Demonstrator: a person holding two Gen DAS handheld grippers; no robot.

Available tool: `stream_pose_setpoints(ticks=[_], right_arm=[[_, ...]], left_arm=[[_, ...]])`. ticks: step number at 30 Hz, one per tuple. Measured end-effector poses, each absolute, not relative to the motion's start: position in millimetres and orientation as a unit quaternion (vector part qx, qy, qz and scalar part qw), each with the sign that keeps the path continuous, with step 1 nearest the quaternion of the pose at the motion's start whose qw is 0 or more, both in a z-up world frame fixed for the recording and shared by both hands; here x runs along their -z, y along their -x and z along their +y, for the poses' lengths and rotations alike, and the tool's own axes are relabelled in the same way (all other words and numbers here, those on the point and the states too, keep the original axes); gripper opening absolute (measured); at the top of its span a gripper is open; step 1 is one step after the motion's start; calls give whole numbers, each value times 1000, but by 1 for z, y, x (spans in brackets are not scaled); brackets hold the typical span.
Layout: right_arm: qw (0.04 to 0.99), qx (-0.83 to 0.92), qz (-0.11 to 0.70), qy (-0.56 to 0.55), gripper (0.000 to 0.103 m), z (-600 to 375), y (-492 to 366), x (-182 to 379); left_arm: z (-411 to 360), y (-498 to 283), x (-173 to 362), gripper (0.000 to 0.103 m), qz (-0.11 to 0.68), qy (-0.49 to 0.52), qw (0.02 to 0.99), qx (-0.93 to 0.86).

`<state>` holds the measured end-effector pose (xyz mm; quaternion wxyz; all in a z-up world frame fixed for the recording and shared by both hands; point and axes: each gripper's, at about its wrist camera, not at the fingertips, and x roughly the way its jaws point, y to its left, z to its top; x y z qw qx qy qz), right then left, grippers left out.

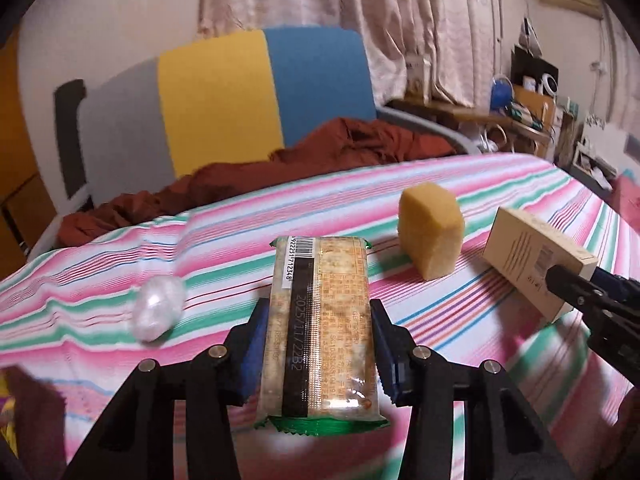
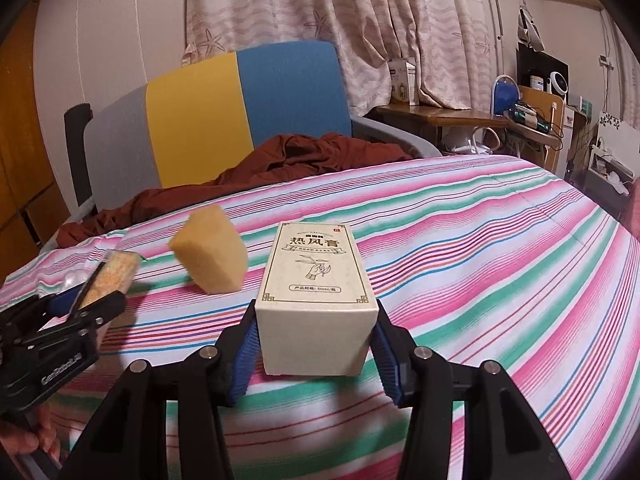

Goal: Organize objects
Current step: 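Carry the cracker packet and cream box toward the gold tray with both tools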

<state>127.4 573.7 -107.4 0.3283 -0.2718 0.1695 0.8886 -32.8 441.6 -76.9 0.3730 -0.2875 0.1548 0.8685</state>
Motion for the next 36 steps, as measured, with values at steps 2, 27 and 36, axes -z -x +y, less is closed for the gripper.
stream_pose_setpoints(ticks=[2, 27, 36], right_arm=[[327, -890, 167, 269, 51, 567, -129, 106], [276, -927, 72, 243, 51, 481, -123, 87], [247, -936, 55, 246, 51, 452, -116, 85]], left_arm=[[431, 26, 74, 48, 149, 278, 373, -872], [237, -37, 14, 48, 40, 247, 314, -916], [151, -9, 22, 48, 5, 291, 227, -929]])
